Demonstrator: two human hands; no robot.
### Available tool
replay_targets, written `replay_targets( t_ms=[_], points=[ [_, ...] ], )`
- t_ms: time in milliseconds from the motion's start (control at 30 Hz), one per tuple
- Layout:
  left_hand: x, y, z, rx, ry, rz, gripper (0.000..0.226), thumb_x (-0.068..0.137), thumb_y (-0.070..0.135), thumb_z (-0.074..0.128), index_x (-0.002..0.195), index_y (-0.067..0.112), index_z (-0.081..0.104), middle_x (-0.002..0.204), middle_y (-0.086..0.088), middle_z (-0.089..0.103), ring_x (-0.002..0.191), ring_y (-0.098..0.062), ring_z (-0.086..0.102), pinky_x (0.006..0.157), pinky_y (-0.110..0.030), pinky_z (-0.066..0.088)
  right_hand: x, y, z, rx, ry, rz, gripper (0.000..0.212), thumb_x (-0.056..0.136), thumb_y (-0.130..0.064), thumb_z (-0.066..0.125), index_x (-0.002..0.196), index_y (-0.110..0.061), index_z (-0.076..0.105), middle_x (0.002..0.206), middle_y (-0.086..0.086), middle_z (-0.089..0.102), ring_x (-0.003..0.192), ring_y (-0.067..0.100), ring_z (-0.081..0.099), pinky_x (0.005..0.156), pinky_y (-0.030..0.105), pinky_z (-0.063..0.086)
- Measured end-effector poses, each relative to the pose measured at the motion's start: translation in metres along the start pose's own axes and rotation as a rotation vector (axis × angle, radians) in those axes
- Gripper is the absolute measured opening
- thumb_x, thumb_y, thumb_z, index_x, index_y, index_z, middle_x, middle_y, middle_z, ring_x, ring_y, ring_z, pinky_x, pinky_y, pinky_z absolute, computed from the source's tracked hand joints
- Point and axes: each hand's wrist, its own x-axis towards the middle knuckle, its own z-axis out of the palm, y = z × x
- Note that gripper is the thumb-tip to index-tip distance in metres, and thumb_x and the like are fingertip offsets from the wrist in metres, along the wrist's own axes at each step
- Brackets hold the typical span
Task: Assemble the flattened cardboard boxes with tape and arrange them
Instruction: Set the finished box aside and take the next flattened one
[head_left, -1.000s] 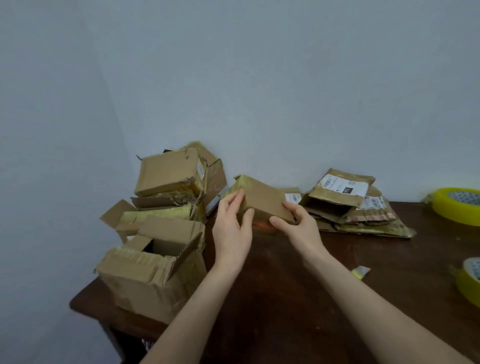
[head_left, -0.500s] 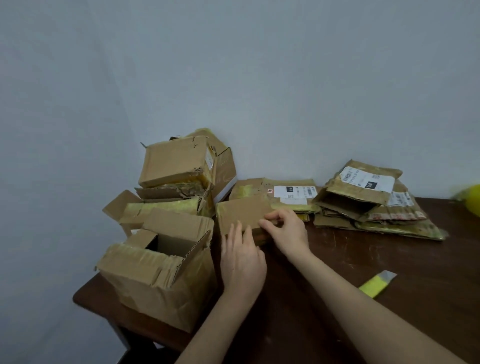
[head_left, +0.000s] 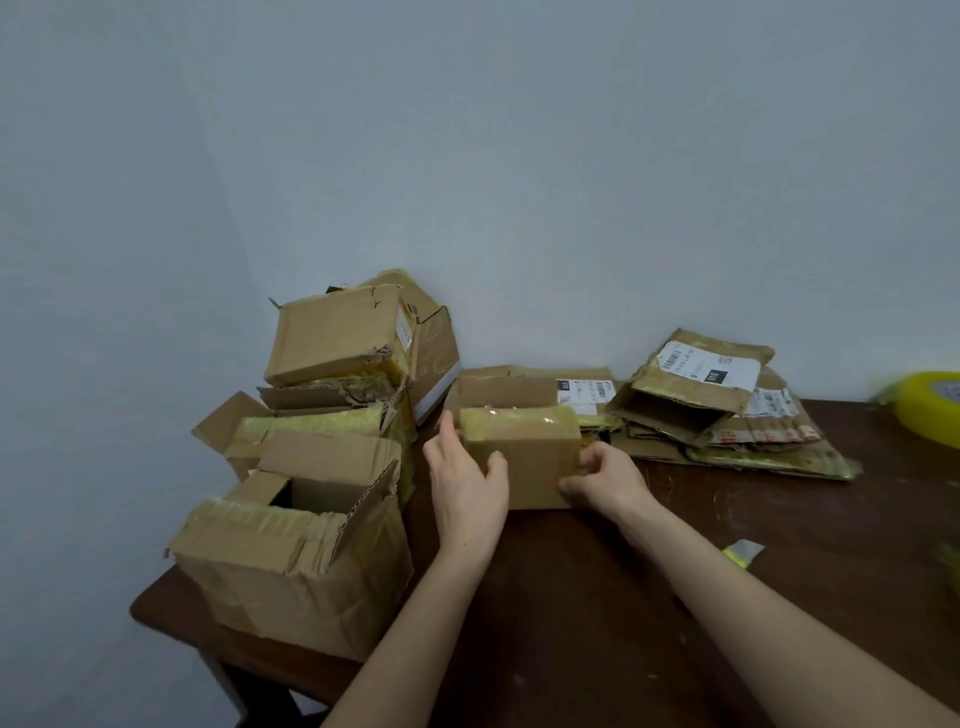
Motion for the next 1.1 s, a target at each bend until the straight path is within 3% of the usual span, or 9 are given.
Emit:
replay_targets(
  t_ms=[133, 233, 333, 433, 567, 700, 833, 933, 1100],
  points=[
    [0.001, -0.002, 0.006, 0.162, -0.037, -0.029, 0.067, 0.094, 0.032, 0.053, 0.150, 0.016, 0.020, 0.148, -0.008, 0.018, 0.125, -0.023, 0.041, 0.093, -0.027, 0.040, -0.008, 0.001, 0.004, 0.040, -0.034, -0.071, 0.030, 0.079, -0.039, 0.075, 0.094, -0.018, 0.059, 0.098, -0.002, 0.066, 0.091, 0.019, 0.064, 0.083, 0.036, 0.054],
    [0.007, -0.002, 0.003, 0.315, -0.049, -0.073, 0.066, 0.096, 0.032, 0.047, 0.151, 0.011, 0.017, 0.158, -0.014, -0.008, 0.146, -0.031, 0.006, 0.117, -0.040, 0.023, -0.007, -0.015, 0.021, -0.040, -0.111, -0.158, 0.038, 0.087, -0.031, 0.067, 0.122, -0.017, 0.061, 0.121, -0.005, 0.064, 0.110, 0.015, 0.059, 0.098, 0.032, 0.047],
    [0.006, 0.002, 0.002, 0.443, 0.007, 0.090, 0.060, 0.098, 0.025, 0.044, 0.151, 0.011, 0.020, 0.158, -0.011, -0.017, 0.147, -0.024, -0.010, 0.120, -0.038, 0.013, -0.007, -0.028, 0.034, -0.177, -0.287, -0.202, 0.054, 0.092, -0.024, 0.060, 0.144, -0.019, 0.044, 0.142, 0.001, 0.051, 0.131, 0.020, 0.046, 0.106, 0.028, 0.036],
    [0.003, 0.010, 0.008, 0.352, -0.054, 0.215, 0.052, 0.098, 0.016, 0.045, 0.147, 0.018, 0.031, 0.161, 0.000, -0.004, 0.148, -0.016, -0.001, 0.116, -0.032, 0.023, 0.000, -0.030, 0.029, -0.275, -0.226, -0.258, 0.042, 0.093, -0.025, 0.054, 0.135, -0.025, 0.054, 0.136, -0.001, 0.057, 0.126, 0.019, 0.052, 0.105, 0.031, 0.041],
    [0.007, 0.034, 0.036, 0.232, -0.146, 0.395, 0.043, 0.096, 0.011, 0.045, 0.138, 0.021, 0.045, 0.153, 0.006, 0.023, 0.139, -0.011, 0.029, 0.104, -0.027, 0.035, 0.015, -0.033, -0.031, -0.323, 0.248, -0.301, 0.023, 0.092, -0.024, 0.056, 0.114, -0.026, 0.064, 0.117, -0.004, 0.059, 0.111, 0.018, 0.056, 0.088, 0.030, 0.045],
    [0.030, 0.077, 0.087, 0.076, -0.320, 0.352, 0.046, 0.097, 0.018, 0.046, 0.142, 0.013, 0.038, 0.148, -0.003, 0.034, 0.134, -0.016, 0.036, 0.105, -0.025, 0.030, 0.035, -0.030, -0.113, -0.265, 0.657, -0.179, 0.042, 0.090, -0.027, 0.061, 0.129, -0.021, 0.049, 0.133, 0.005, 0.042, 0.124, 0.023, 0.041, 0.093, 0.034, 0.039],
    [0.054, 0.100, 0.137, 0.078, -0.474, 0.223, 0.061, 0.099, 0.034, 0.043, 0.150, 0.010, 0.021, 0.156, -0.006, 0.024, 0.142, -0.021, 0.025, 0.113, -0.034, 0.023, 0.060, 0.008, -0.162, -0.097, 0.602, 0.168, 0.076, 0.082, -0.042, 0.071, 0.141, -0.010, 0.037, 0.138, 0.014, 0.043, 0.126, 0.032, 0.045, 0.100, 0.044, 0.042],
    [0.061, 0.103, 0.157, 0.088, -0.551, 0.154, 0.063, 0.098, 0.042, 0.042, 0.150, 0.012, 0.024, 0.154, -0.007, 0.029, 0.140, -0.024, 0.029, 0.112, -0.036, 0.026, 0.069, 0.028, -0.163, 0.304, 0.391, 0.254, 0.059, 0.082, -0.043, 0.071, 0.126, -0.008, 0.054, 0.110, 0.006, 0.060, 0.106, 0.026, 0.058, 0.090, 0.041, 0.051],
    [0.058, 0.105, 0.156, -0.059, -0.576, 0.137, 0.055, 0.096, 0.043, 0.048, 0.142, 0.013, 0.041, 0.145, -0.003, 0.045, 0.129, -0.017, 0.044, 0.100, -0.028, 0.033, 0.078, 0.036, -0.156, 0.553, 0.385, 0.254, 0.038, 0.085, -0.013, 0.069, 0.121, -0.006, 0.059, 0.116, 0.007, 0.065, 0.101, 0.024, 0.062, 0.084, 0.037, 0.055]
  ],
)
